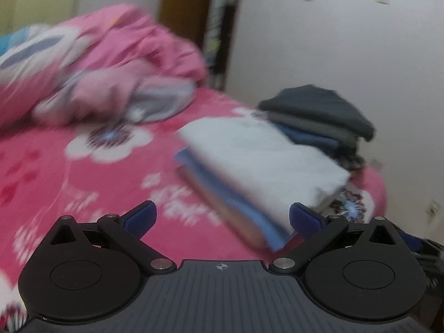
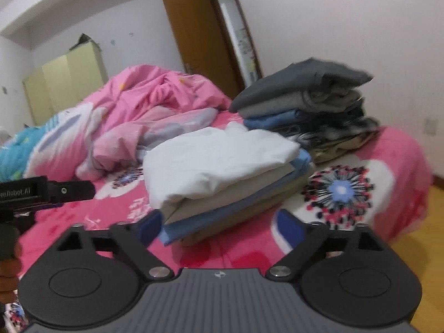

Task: Fold clothes
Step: 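Open both tools and release the shirt on the stack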

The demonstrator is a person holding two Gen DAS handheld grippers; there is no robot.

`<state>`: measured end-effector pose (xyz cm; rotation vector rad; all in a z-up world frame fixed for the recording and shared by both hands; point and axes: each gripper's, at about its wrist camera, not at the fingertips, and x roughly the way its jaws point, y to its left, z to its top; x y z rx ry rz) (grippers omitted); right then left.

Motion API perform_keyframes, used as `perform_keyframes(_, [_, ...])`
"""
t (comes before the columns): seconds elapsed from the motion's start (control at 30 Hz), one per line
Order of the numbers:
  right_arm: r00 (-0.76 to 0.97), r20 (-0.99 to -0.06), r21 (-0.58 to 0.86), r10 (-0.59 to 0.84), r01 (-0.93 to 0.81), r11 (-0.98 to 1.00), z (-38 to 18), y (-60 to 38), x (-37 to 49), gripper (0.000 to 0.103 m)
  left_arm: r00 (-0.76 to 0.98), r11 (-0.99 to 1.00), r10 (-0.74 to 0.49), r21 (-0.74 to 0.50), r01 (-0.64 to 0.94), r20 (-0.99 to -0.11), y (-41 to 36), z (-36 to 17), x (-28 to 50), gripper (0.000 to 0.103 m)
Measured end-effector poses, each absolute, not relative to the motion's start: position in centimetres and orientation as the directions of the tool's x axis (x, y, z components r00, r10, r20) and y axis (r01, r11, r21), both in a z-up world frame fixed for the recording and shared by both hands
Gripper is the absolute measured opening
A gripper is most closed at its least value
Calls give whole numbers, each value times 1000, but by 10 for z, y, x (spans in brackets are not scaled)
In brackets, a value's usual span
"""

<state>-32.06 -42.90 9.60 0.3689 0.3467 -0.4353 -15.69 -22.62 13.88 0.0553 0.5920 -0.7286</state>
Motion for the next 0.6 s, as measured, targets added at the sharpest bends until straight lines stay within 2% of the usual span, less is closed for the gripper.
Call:
perform_keyframes(0.1, [820, -400, 215, -409, 517, 828, 107, -407, -329, 103, 616, 795, -553, -135, 591, -561, -218, 140, -164, 103])
perform_keyframes(0.33, [721, -431, 87, -543, 632, 770, 126, -370, -332, 103, 658, 831, -500, -98, 548, -563, -197, 142, -180, 103])
perform_keyframes(0.5, [693, -437, 61, -573, 659, 750, 133, -359, -333, 103, 604, 795, -565, -176, 580, -562, -183, 146, -187, 103])
perform_keyframes(0.6, [679, -440, 49, -588, 671, 740, 138, -353, -335, 103, 610, 796, -561, -162, 583, -560, -181, 147, -193, 103])
